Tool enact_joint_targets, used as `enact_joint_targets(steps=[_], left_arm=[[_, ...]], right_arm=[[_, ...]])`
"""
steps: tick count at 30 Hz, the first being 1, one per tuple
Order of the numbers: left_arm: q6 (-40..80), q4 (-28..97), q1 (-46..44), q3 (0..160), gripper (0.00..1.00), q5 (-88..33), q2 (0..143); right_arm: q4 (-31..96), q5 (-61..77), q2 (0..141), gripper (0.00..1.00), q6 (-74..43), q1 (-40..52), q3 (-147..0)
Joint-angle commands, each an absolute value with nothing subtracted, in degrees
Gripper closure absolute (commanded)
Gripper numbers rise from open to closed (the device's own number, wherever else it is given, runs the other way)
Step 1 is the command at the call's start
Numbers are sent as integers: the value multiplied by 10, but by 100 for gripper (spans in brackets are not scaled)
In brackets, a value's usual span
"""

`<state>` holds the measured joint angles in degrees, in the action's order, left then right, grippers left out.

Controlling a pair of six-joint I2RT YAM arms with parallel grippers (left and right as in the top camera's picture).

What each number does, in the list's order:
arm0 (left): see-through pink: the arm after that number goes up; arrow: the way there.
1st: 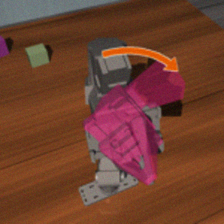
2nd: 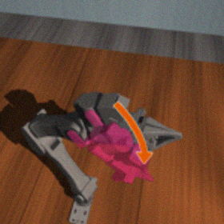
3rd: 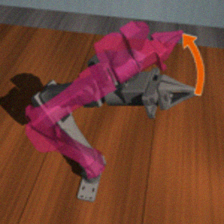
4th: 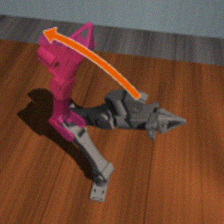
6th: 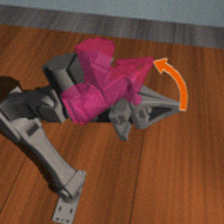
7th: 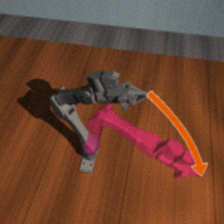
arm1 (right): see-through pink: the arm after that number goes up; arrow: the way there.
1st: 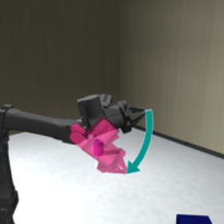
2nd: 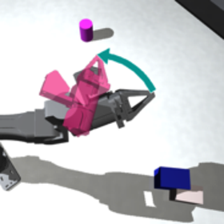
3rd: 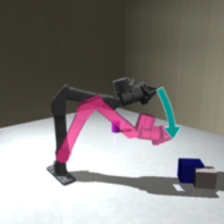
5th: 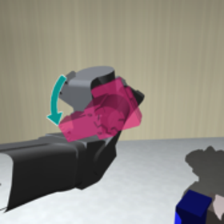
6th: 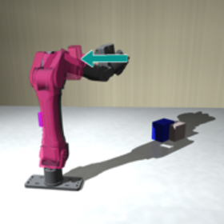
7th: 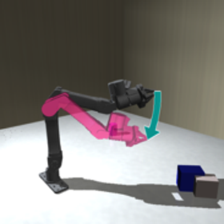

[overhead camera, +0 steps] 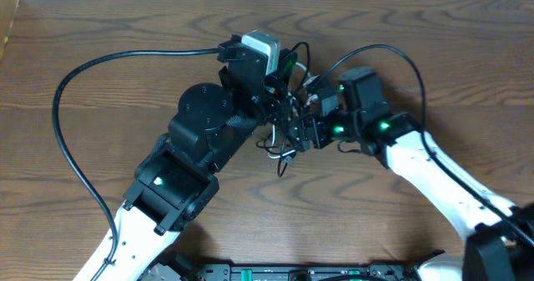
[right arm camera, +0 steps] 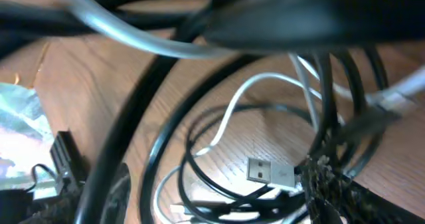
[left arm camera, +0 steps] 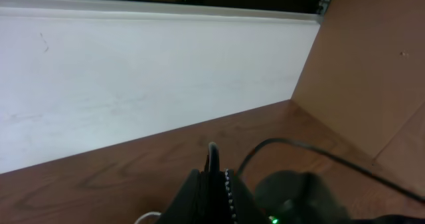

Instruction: Untangle cables

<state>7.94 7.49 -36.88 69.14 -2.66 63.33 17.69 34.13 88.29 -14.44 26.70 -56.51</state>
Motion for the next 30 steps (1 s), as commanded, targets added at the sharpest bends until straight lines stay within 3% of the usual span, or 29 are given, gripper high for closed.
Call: enact_joint_targets(steps=[1, 16, 17, 20, 22, 23, 24, 30], left_arm=[[88, 69, -371, 704, 91, -25, 632], [87, 76, -371, 704, 91, -25, 636], [87, 76, -371, 704, 91, -25, 637], [87, 76, -371, 704, 91, -25, 640], [87, 77, -371, 704, 91, -25, 640], [87, 76, -371, 704, 91, -25, 640], [87, 76, -371, 704, 91, -25, 640], [85, 94, -371, 704, 91, -1, 643]], right_arm=[[157, 325, 909, 22, -172, 280, -564], [83, 365, 918, 25, -213, 290, -564], [81, 363, 918, 28, -215, 290, -564], [86, 347, 919, 55, -214, 290, -564], [90, 340, 919, 75, -214, 290, -564], [92, 340, 919, 93, -214, 290, -564], [93, 340, 919, 99, -215, 290, -564], [93, 342, 913, 99, -229, 285, -564]])
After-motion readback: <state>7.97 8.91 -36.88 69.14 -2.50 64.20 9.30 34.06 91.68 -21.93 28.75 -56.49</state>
